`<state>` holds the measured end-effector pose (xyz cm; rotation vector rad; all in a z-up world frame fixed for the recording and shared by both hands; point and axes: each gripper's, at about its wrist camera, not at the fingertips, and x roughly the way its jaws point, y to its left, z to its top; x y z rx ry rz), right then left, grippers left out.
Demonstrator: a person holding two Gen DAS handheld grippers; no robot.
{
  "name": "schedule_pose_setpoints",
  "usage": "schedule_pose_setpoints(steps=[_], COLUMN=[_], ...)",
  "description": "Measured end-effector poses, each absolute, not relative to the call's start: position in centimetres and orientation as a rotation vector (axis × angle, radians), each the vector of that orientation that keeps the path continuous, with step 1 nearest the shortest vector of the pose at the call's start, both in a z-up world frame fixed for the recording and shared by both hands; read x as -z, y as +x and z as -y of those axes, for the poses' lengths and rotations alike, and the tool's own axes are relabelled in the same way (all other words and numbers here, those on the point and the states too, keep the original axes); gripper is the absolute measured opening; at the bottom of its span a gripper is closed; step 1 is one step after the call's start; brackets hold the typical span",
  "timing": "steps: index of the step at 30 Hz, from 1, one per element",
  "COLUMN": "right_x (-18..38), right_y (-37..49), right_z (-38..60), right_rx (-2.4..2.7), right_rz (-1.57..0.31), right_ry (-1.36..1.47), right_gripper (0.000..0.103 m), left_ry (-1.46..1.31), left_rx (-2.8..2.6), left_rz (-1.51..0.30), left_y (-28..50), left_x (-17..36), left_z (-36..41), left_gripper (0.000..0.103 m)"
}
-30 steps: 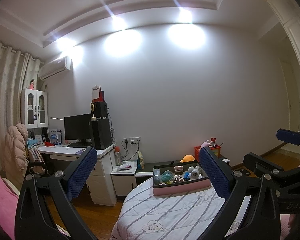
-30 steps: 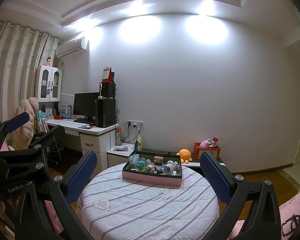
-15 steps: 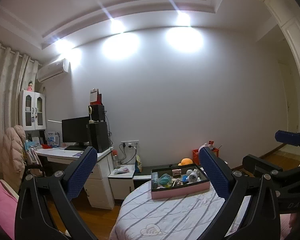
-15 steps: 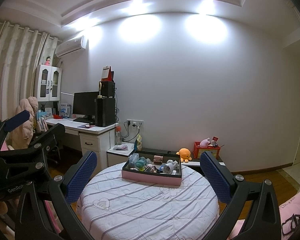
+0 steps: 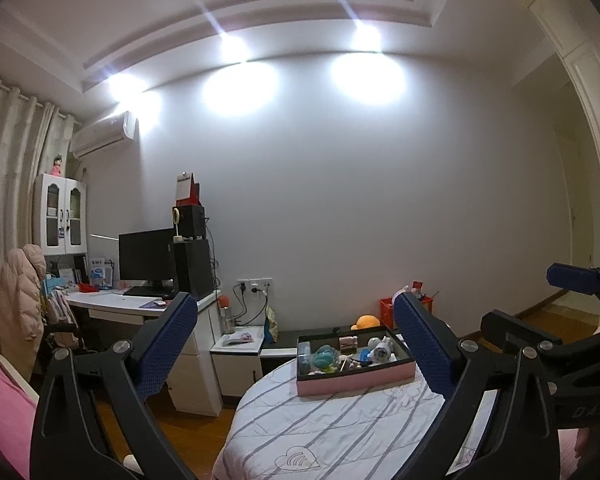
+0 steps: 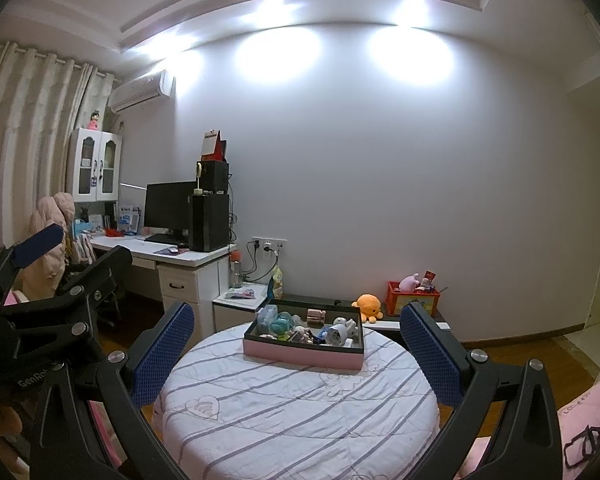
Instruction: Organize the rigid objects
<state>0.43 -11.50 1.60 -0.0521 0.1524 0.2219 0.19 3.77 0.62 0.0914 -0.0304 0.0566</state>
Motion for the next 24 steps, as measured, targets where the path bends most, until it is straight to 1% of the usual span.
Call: schedule_pose_setpoints(steps=[17,24], right_x=[-1.56,-1.58], right_y=[0.35,0.34], right_z=[11.25,11.22], right_rx=[-0.230,-0.230], right_rz=[-0.155,-0.155], right_ry=[-0.046,-0.046], right_gripper=[0.103,0.103], left_ry=[0.092,0.087], left_rx=[-0.062,-0.069], left_rz=[0.029,0.034], left_y=[0.29,0.38], left_x=[-0.61,-0.48], left_z=[-3.56,-3.59], left_gripper=[0.100,0.102])
